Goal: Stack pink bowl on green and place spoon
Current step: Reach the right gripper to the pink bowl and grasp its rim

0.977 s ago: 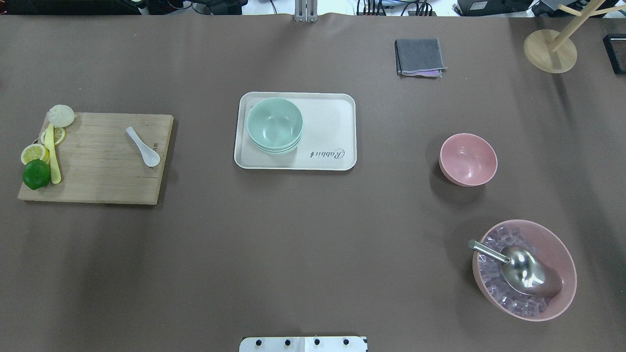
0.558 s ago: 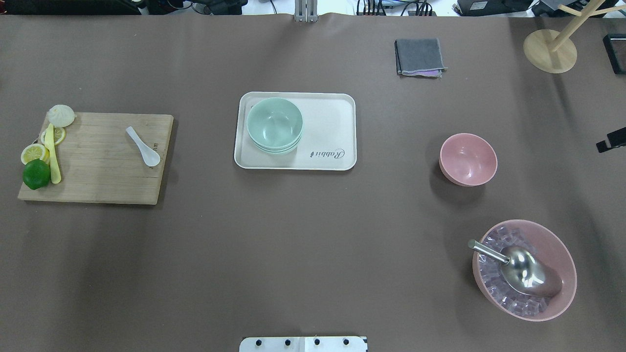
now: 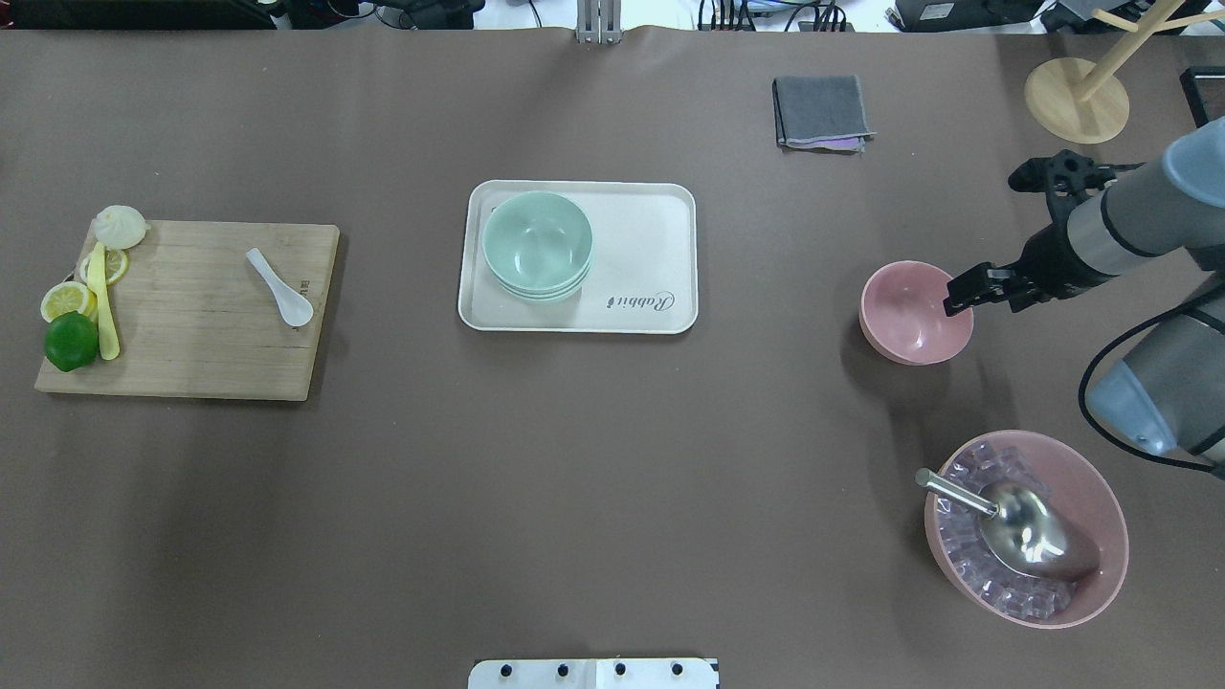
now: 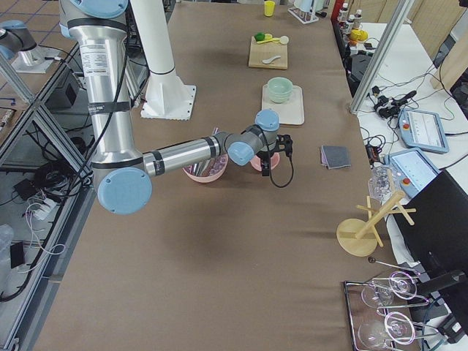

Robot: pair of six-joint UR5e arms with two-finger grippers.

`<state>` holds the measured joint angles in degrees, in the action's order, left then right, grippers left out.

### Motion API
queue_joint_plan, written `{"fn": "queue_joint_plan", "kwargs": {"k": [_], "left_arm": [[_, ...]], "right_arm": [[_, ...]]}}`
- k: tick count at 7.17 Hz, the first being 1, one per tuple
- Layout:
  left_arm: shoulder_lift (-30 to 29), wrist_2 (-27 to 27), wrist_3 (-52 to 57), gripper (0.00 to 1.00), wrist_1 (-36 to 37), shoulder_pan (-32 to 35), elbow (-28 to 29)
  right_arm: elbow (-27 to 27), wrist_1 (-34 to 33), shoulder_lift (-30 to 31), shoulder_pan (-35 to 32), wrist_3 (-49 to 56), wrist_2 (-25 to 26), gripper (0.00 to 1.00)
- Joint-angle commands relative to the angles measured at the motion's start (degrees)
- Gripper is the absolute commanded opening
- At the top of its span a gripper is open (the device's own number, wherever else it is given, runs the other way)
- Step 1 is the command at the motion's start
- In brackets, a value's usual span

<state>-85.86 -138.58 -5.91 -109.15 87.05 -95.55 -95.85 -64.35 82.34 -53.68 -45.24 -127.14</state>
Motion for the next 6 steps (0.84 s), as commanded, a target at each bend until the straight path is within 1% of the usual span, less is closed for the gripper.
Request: {"fn": "queue_joint_plan", "kwargs": {"k": [1,2,3,4,6], "left_arm": [[0.0,-0.2,-0.2,0.97,0.0,0.0,-0.1],[0.0,-0.2,-0.3,0.97,0.0,0.0,-0.1],[-0.4,0.1,-2.2,0.97,0.0,-0.1,0.0],[-3.8,0.3,-8.0,0.97,0.9,-3.3,1.1],[-9.6,1.2,-24.4,0.97,0.8,-9.6,5.3]], "right_arm": [[3.4,0.1,-2.4,1.5,-0.6,0.6,0.71],[3.5,0.0,-2.2,1.5,-1.5,0.5,0.11],[3.4,0.1,-2.3,1.5,-2.8,0.5,0.0],[3.2,0.0,-2.2,1.5,-3.1,0.4,0.0],[1.9,0.1,-3.3,1.6,-3.3,0.0,0.0]]}}
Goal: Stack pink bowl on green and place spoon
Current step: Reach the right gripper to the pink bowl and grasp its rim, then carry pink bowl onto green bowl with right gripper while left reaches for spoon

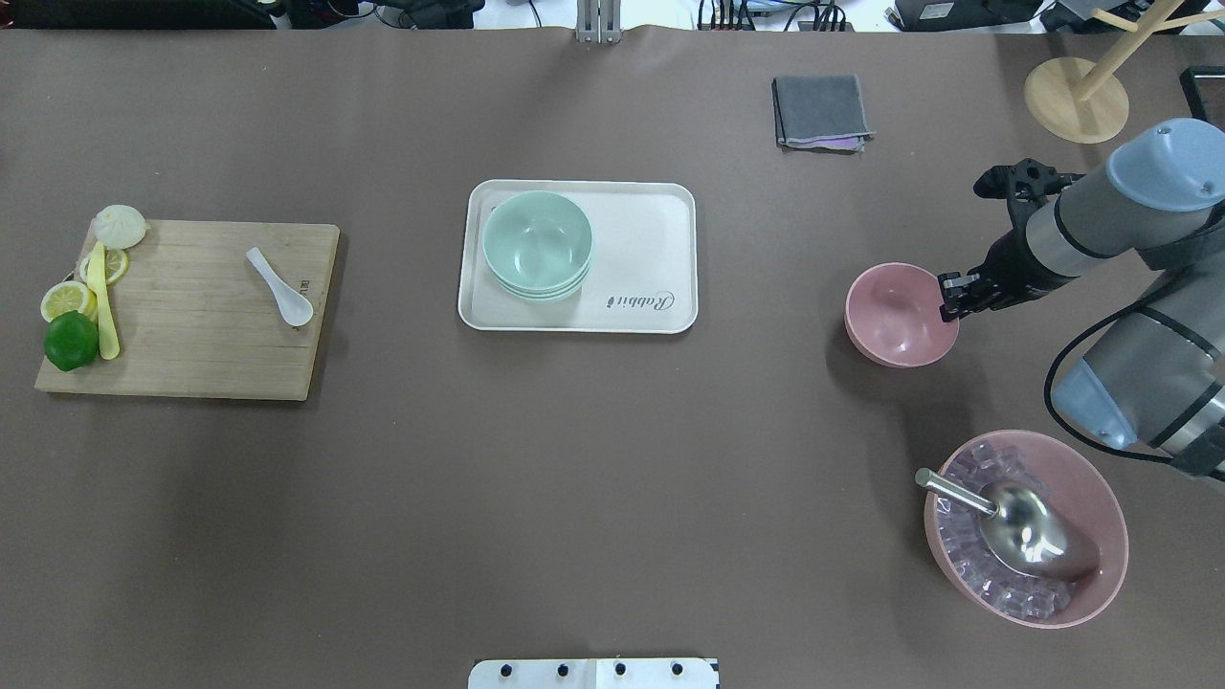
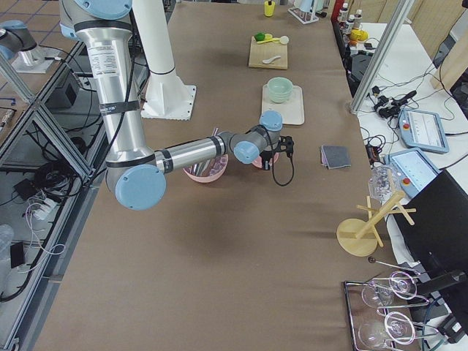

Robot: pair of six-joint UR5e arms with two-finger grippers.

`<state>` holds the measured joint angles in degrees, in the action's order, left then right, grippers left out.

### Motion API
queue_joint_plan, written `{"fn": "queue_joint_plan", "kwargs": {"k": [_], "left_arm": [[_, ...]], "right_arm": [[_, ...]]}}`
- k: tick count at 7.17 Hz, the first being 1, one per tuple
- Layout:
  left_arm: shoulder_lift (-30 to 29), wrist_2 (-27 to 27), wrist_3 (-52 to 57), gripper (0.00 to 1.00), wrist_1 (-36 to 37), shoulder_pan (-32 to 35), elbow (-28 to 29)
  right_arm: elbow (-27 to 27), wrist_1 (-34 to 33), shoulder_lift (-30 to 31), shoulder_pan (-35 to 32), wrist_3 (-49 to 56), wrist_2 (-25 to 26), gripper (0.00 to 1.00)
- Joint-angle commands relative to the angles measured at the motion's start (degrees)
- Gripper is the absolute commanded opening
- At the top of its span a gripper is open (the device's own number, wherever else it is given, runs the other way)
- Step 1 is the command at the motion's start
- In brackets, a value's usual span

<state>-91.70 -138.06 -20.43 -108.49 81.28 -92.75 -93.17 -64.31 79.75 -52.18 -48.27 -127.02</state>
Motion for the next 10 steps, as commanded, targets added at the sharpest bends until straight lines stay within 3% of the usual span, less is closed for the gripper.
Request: {"fn": "queue_joint_plan", "kwargs": {"k": [1,3,4,5,6,7,10], "left_arm": [[-6.7,1.4,-20.1,0.97,0.1,-7.2,2.9],[-11.0,8.9,-35.7,0.97,-0.1,-15.5,1.8],[-13.0,9.7,-37.8,0.93,0.1,-17.2,1.9],[-15.2,9.7,-39.9,0.93,0.3,-19.7,2.0],[-17.0,10.1,-51.8,0.94,0.3,-23.0,2.7],[-17.9,10.1,-56.0,0.96,0.4,-25.0,3.1],[-19.3,11.9,-55.8,0.96,0.5,-28.3,5.2]], "right_arm": [[-1.0,-0.9,-4.3,-0.4,-0.7,-0.2,0.0],[-0.7,-9.4,-16.8,-0.3,-9.9,0.0,0.0],[-0.4,-13.1,-22.8,0.8,-16.6,0.3,0.0],[0.6,-13.3,-26.7,2.3,-22.1,0.6,0.0],[2.4,-13.3,-30.2,3.9,-25.7,2.3,0.0],[5.5,-13.4,-34.6,5.6,-29.5,4.6,0.0],[14.7,-11.3,-42.8,10.1,-35.7,8.0,0.0]]}}
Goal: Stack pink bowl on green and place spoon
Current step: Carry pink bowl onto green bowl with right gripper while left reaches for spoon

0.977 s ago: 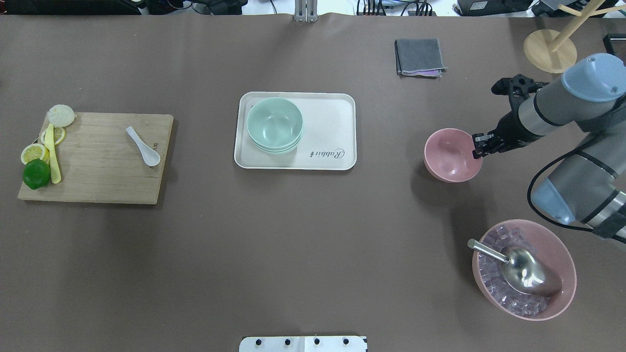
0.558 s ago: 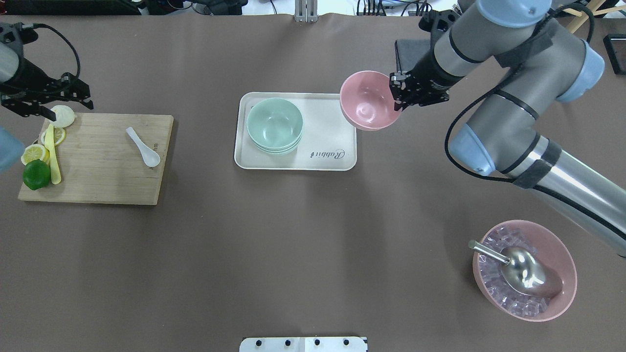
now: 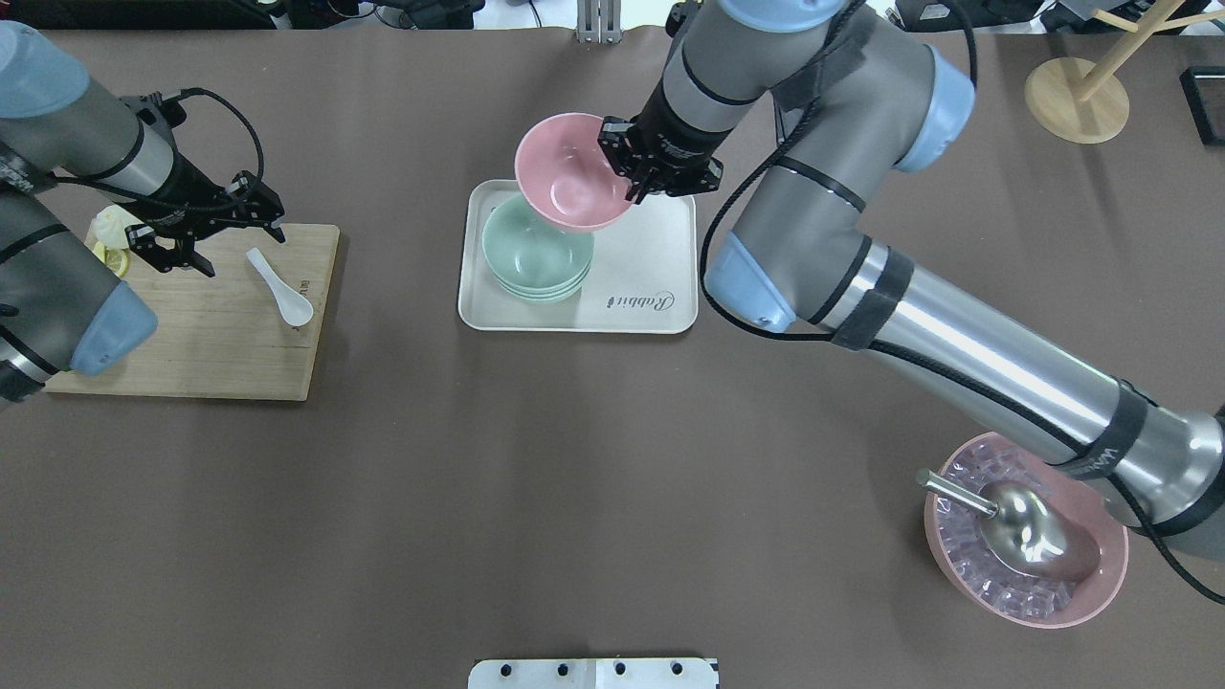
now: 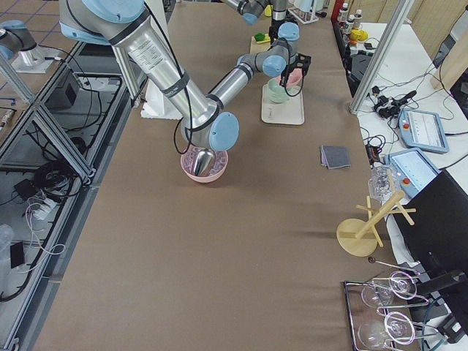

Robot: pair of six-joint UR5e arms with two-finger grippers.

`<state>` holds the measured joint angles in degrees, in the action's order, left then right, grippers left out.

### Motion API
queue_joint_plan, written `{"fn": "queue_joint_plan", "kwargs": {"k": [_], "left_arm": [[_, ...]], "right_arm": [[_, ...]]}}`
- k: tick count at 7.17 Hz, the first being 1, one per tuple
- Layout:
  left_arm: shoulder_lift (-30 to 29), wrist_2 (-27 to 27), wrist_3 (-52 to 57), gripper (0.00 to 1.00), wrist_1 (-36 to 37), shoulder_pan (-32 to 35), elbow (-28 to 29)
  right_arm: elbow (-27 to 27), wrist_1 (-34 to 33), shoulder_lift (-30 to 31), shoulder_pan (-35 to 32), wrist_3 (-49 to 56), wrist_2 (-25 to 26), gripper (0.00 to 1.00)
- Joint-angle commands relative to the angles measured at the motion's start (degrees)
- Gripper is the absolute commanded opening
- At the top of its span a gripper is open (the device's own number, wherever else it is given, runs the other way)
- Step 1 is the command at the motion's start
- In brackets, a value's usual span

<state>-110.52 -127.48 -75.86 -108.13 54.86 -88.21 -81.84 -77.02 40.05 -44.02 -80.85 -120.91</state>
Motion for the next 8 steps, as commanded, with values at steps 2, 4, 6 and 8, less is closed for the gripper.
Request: {"fn": "queue_joint_plan", "kwargs": {"k": [2,4,6,8], "left_arm": [[-0.9,3.5,-0.3,0.81,0.3,-2.2,2.3],[-1.3,3.5,-0.5,0.76,0.3,-2.2,3.0],[-1.4,3.5,-0.6,0.69,0.2,-2.2,3.5],[-1.3,3.5,-0.6,0.66,0.1,-2.2,3.7]], "right_arm": [[6.6,3.1,-4.3,2.8,-5.8,1.9,0.0],[11.9,7.5,-6.3,3.2,-10.4,1.1,0.0],[12.0,7.5,-5.9,3.1,-11.4,-0.6,0.0],[11.9,7.5,-5.3,3.4,-11.7,-2.0,0.0]]}}
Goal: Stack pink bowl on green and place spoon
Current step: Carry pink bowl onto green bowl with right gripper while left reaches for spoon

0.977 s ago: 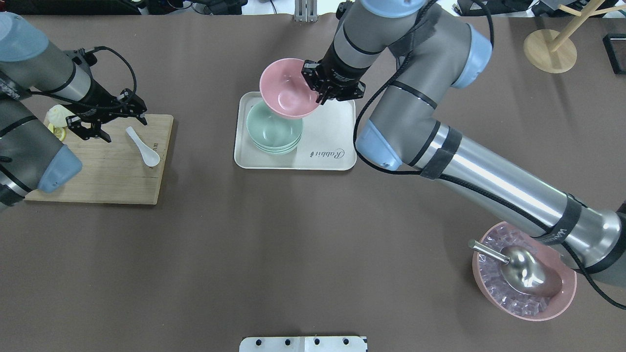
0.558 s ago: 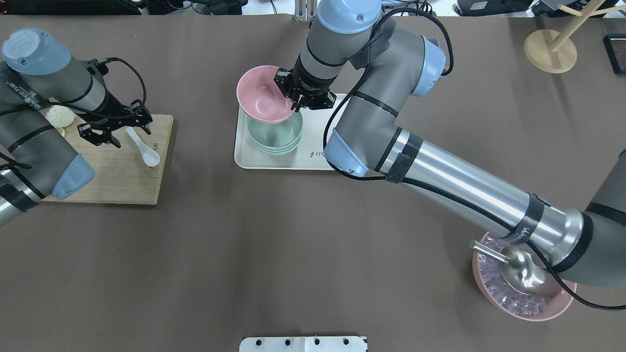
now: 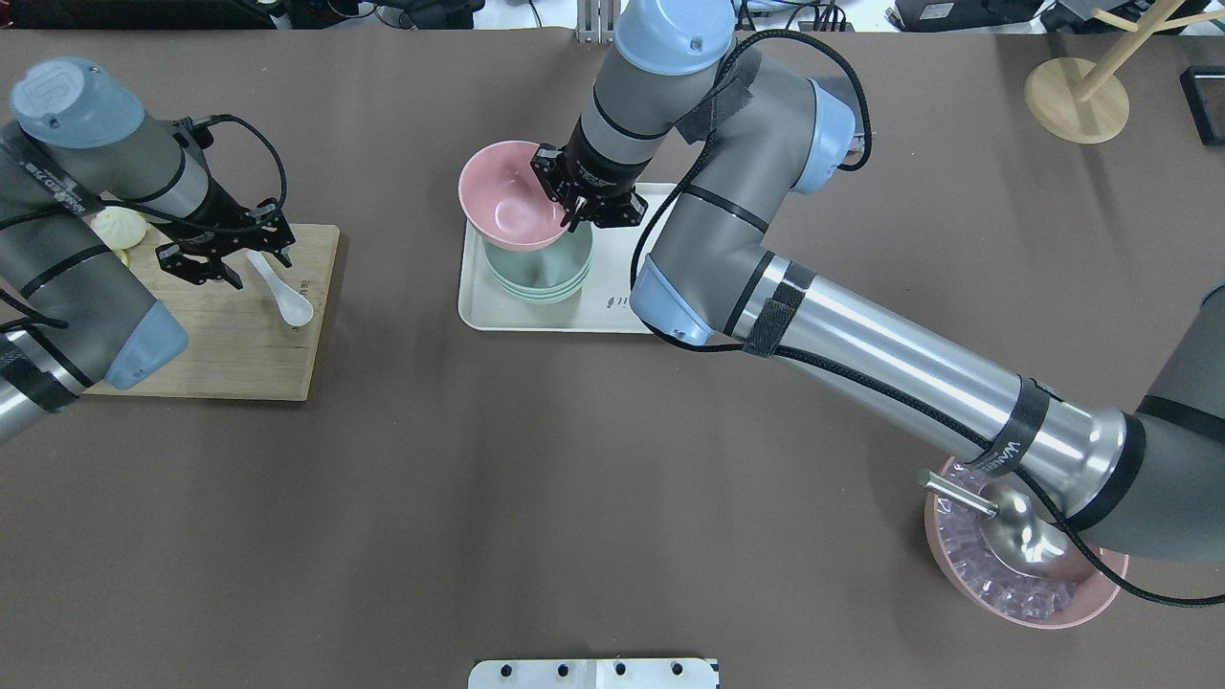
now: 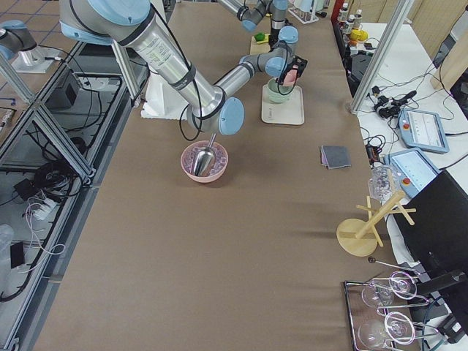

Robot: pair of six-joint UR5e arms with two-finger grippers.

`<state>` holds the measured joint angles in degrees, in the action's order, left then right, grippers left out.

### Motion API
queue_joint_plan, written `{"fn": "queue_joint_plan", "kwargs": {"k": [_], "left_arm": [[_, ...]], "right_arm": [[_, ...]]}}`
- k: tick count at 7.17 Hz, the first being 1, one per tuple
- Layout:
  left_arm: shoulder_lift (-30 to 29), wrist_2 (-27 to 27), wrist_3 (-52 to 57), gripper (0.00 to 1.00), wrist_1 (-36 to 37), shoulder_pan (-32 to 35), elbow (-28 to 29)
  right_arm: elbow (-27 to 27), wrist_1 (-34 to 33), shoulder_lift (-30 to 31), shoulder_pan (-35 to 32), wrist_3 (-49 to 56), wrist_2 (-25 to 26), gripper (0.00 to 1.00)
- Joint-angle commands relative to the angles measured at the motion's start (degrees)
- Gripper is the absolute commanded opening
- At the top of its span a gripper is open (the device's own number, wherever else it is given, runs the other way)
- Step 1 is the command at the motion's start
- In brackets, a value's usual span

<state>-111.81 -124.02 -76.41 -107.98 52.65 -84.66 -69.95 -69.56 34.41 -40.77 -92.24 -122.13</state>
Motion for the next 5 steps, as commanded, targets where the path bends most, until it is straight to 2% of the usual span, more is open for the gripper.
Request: {"fn": "queue_joint_plan", "kwargs": {"k": [1,3,4,5], "left_arm": [[0.0,0.0,0.0,0.66,0.0,0.0,0.1],[0.0,0.0,-0.1,0.6,-0.1,-0.1,0.4],[-0.1,0.0,0.0,0.6,-0.5,-0.1,0.9],[-0.1,0.0,0.0,0.6,-0.5,-0.1,1.1]], "right_arm": [[0.1,0.0,0.9,0.3,-0.2,-0.8,0.0],[-0.2,0.0,1.0,0.3,-0.5,-3.3,0.0],[-1.1,0.1,2.0,0.3,0.0,-3.6,0.41],[-2.6,0.0,2.6,0.3,0.5,-3.7,0.99]]}}
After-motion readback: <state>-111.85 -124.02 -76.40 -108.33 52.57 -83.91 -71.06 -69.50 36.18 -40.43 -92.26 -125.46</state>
